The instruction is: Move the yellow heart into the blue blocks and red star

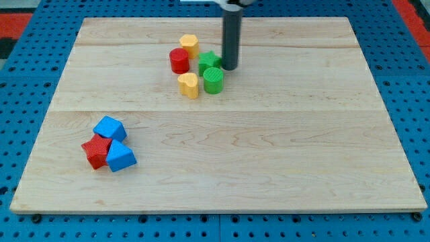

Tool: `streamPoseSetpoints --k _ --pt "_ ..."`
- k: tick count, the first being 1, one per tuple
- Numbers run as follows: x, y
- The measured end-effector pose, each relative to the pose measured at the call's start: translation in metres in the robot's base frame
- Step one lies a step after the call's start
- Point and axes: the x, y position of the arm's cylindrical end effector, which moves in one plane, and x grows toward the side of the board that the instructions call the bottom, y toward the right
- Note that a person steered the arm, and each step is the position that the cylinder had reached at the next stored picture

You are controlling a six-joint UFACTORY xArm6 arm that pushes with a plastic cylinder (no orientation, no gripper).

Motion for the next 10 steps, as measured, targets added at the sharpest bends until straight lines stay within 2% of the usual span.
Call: streamPoseSetpoints --k 2,4,6,8,10 --pt "0.03 -0.01" --pt "0.041 -0.075" --pt "0.11 -0.11" --pt "0.154 -0.068" --pt "0.166 -0.138"
